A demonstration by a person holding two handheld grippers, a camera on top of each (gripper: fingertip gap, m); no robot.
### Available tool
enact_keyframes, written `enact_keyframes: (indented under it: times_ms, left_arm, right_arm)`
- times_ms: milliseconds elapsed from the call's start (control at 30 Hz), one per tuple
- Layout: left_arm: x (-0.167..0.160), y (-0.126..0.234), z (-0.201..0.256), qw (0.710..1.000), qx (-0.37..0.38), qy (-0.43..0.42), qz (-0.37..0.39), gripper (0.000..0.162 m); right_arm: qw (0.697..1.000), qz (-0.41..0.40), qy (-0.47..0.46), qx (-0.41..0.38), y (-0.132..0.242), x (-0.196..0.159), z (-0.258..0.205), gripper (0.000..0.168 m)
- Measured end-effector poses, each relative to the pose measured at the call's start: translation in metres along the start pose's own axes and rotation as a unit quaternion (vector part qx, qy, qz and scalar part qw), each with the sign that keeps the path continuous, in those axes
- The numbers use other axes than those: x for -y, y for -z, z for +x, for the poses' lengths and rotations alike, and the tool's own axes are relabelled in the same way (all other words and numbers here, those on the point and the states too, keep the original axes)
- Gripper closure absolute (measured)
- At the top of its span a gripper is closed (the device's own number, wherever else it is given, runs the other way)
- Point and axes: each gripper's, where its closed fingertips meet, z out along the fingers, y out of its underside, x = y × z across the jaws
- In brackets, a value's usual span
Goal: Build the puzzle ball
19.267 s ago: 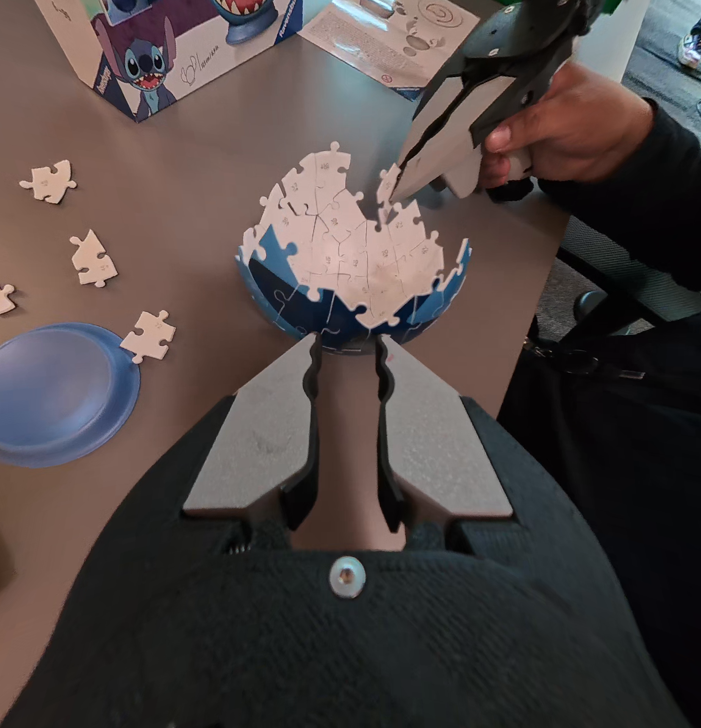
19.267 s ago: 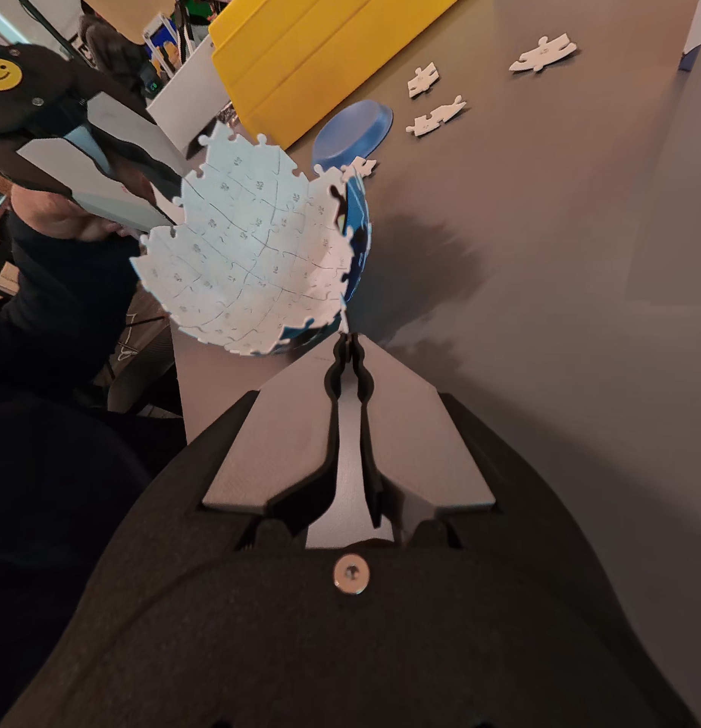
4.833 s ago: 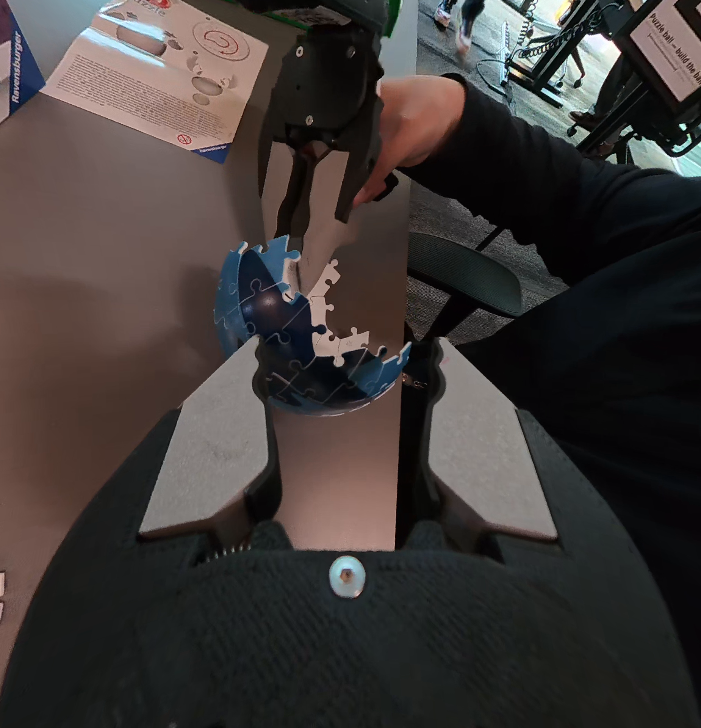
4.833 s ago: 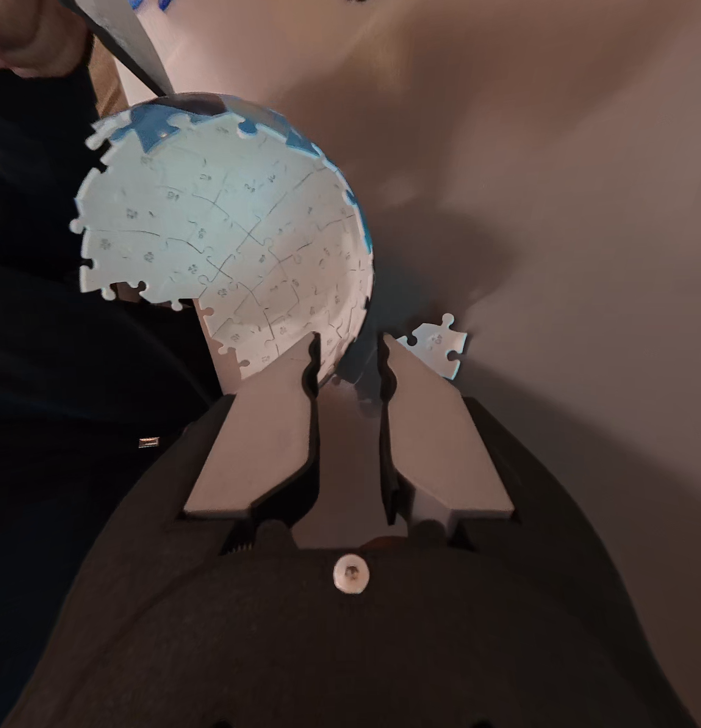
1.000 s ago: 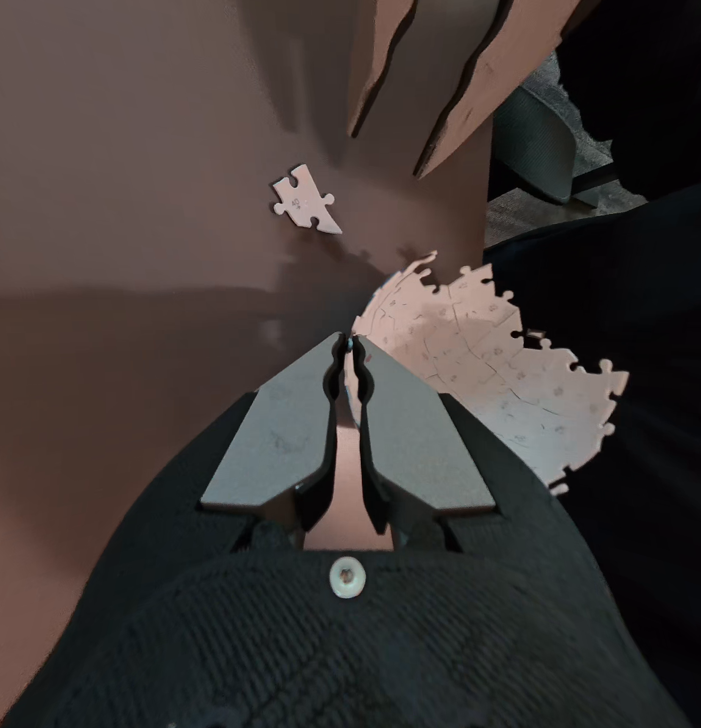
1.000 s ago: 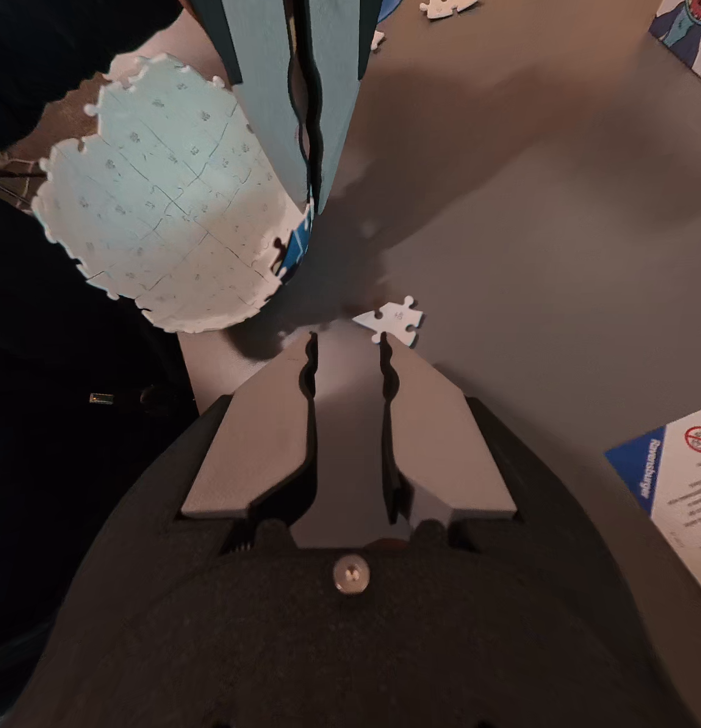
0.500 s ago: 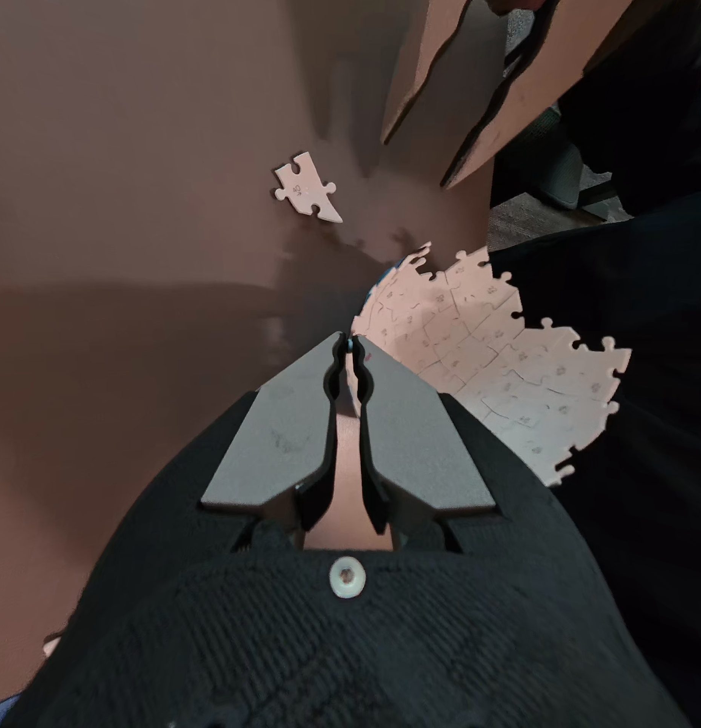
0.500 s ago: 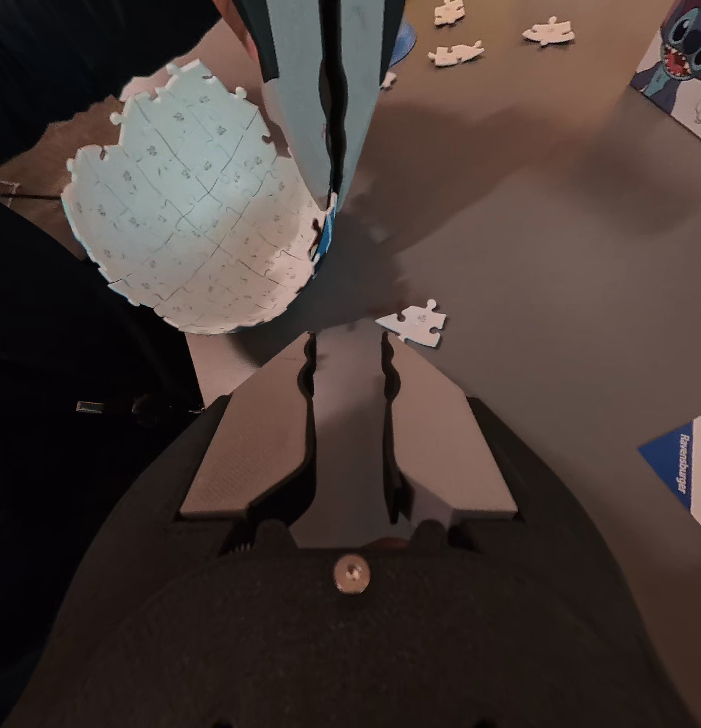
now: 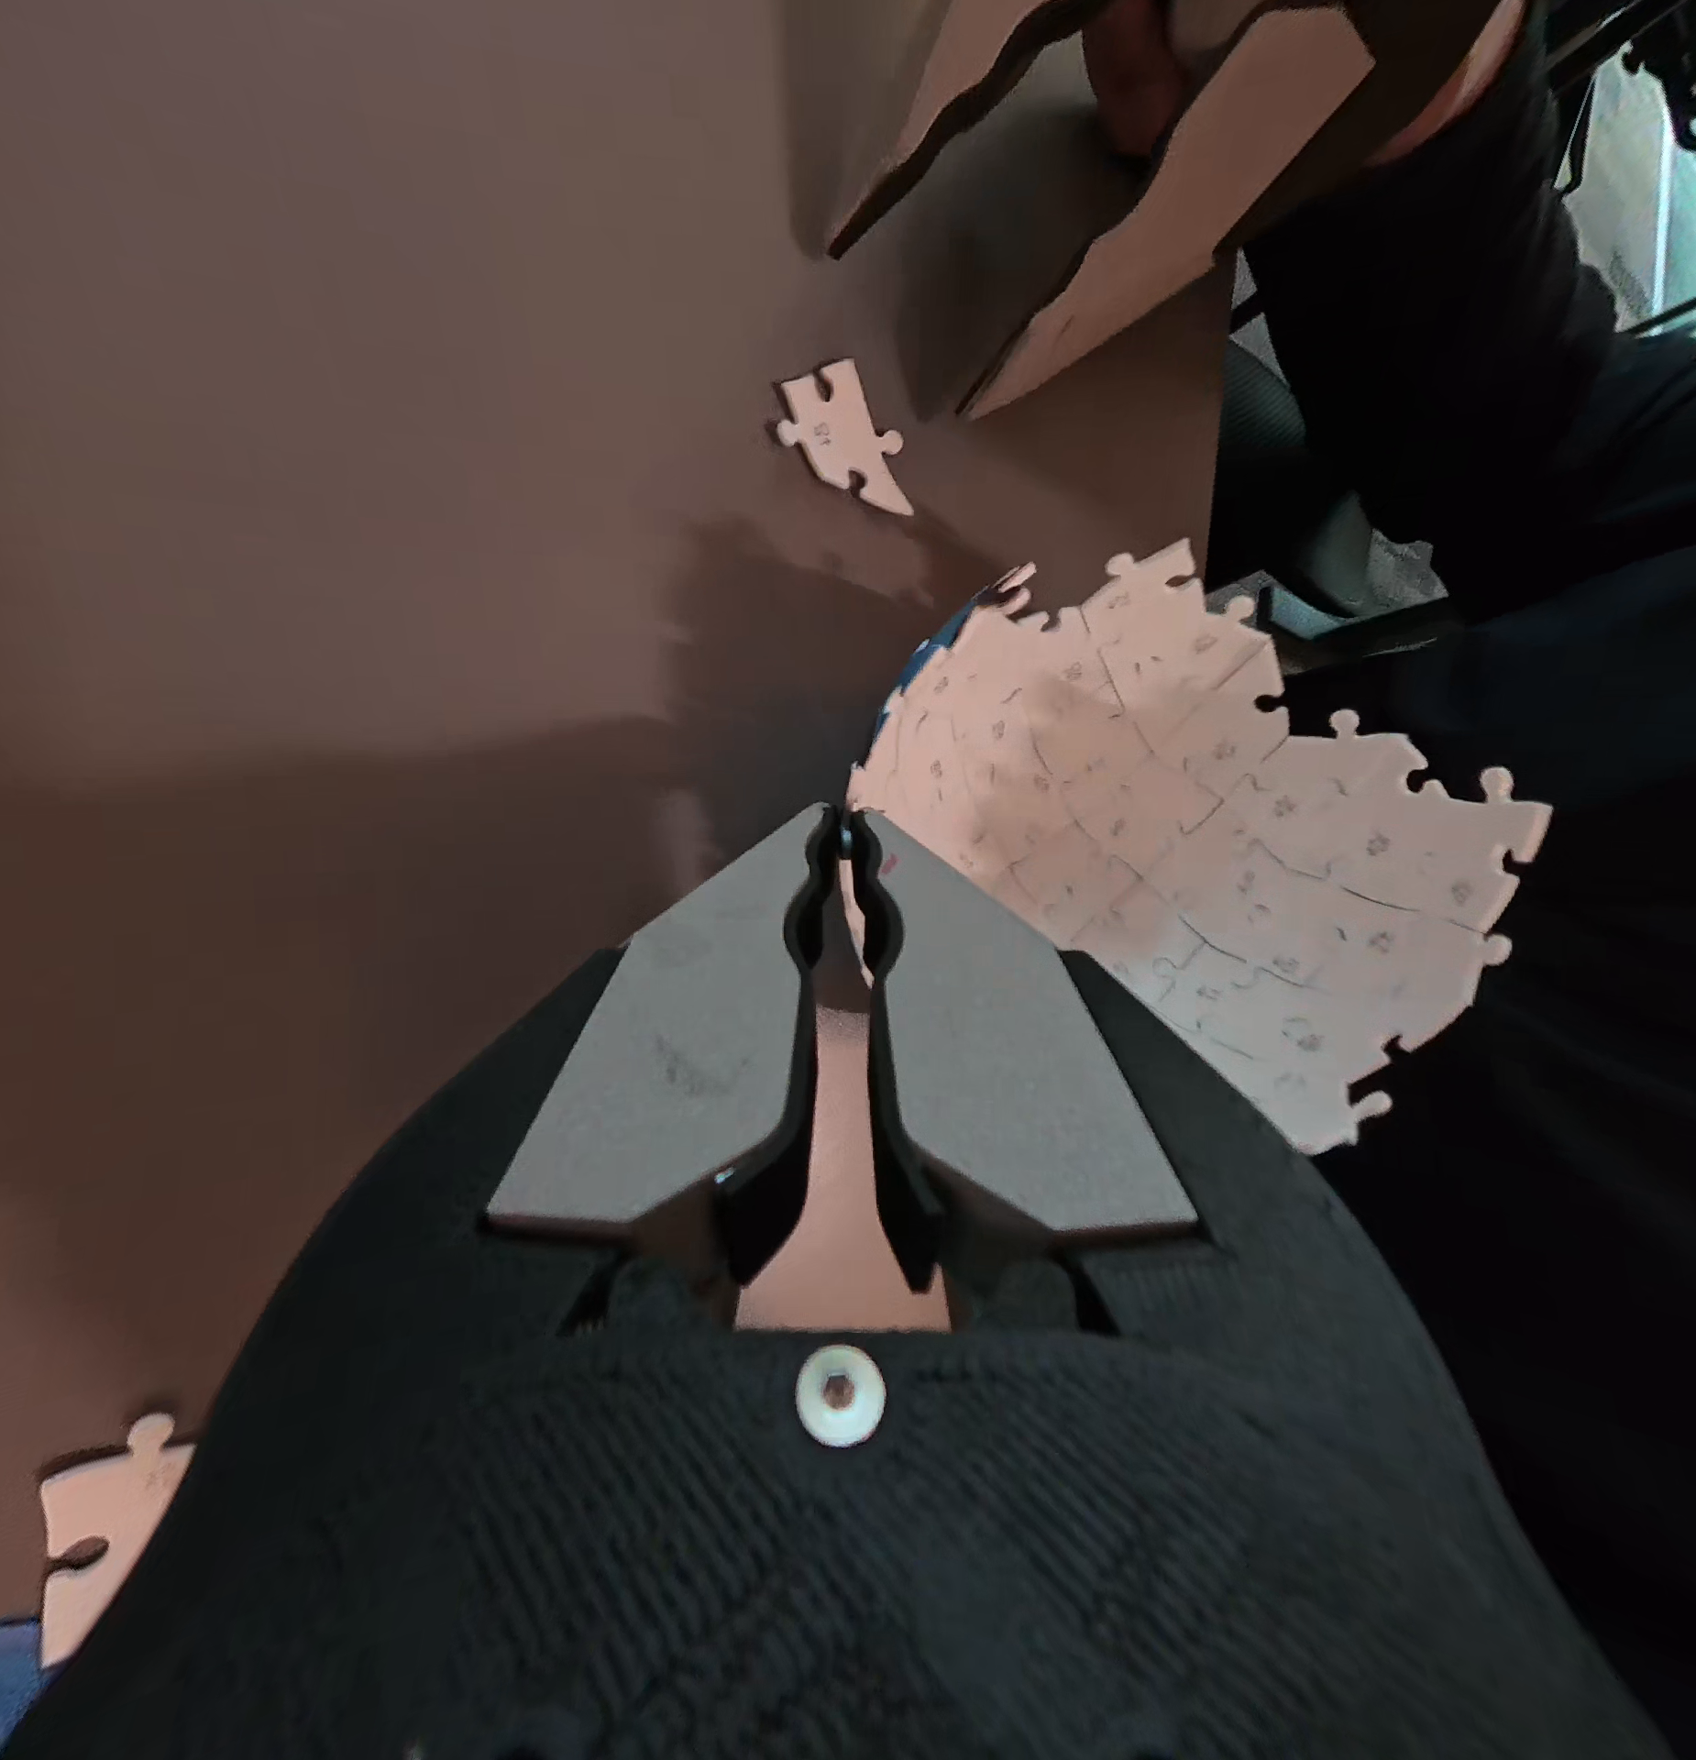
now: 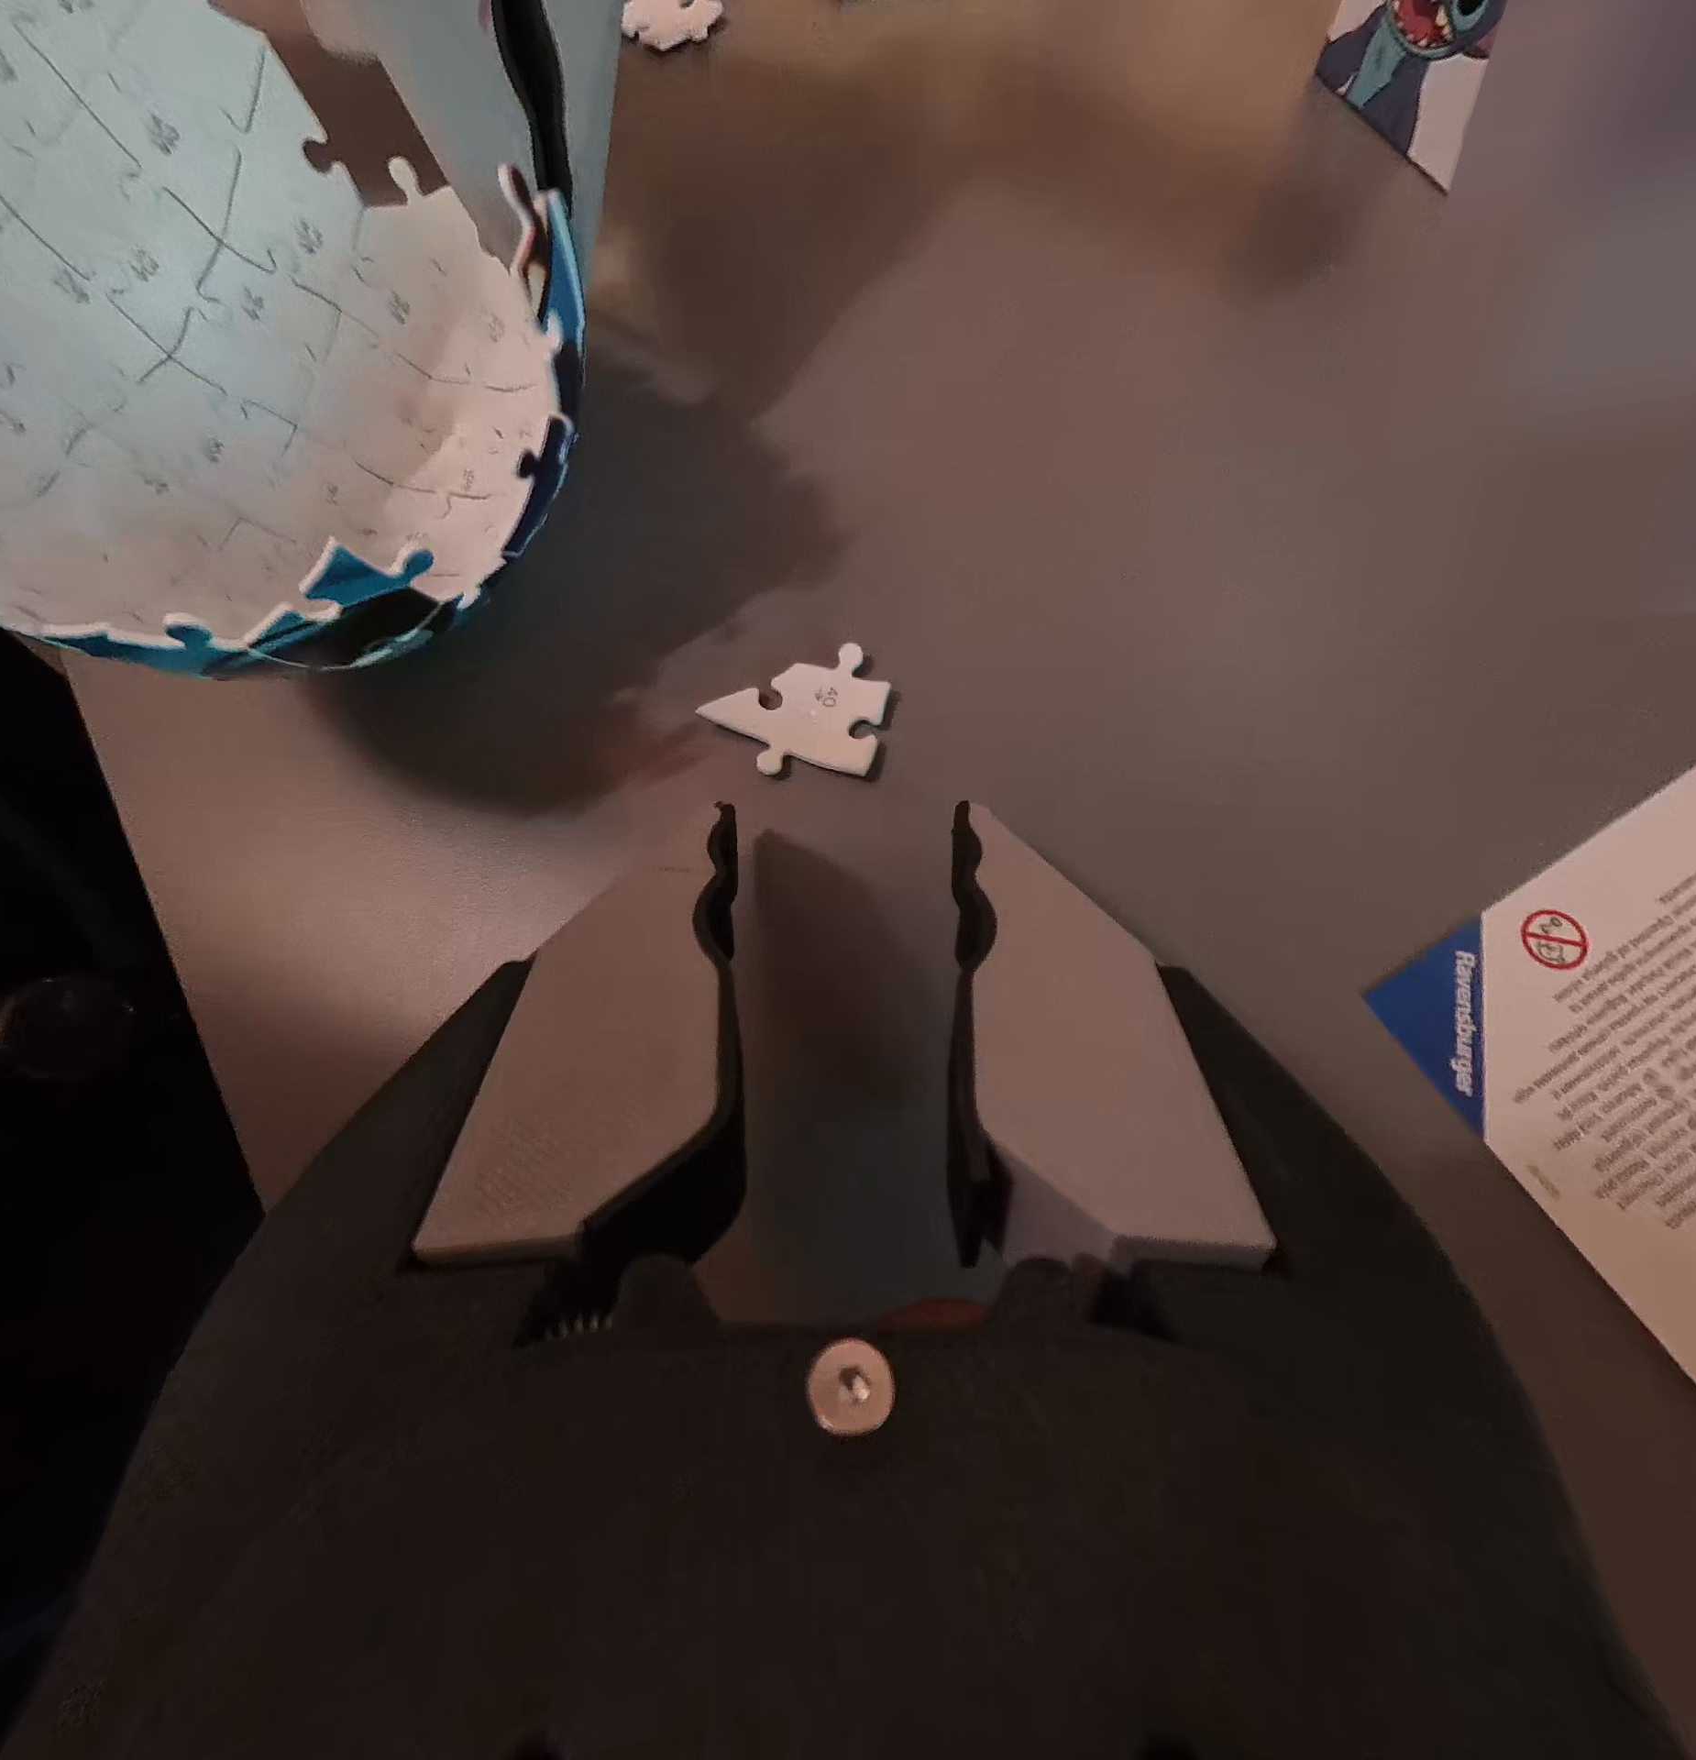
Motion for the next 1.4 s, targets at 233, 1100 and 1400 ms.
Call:
enact_keyframes:
  times_ms: [233,1100,1400]
  left_arm:
    - [-0.003,0.005,-0.005,1.000,0.007,0.006,0.017,0.162]
    - [-0.005,0.002,-0.003,0.999,-0.017,0.018,0.022,0.162]
    - [-0.006,0.001,-0.004,0.999,-0.020,0.022,0.022,0.162]
  right_arm:
    - [0.999,-0.001,-0.036,0.006,-0.015,0.009,-0.008,0.119]
    - [0.961,0.140,0.094,0.220,0.035,0.081,-0.145,0.113]
    - [0.966,0.060,0.085,0.238,0.006,0.078,-0.153,0.122]
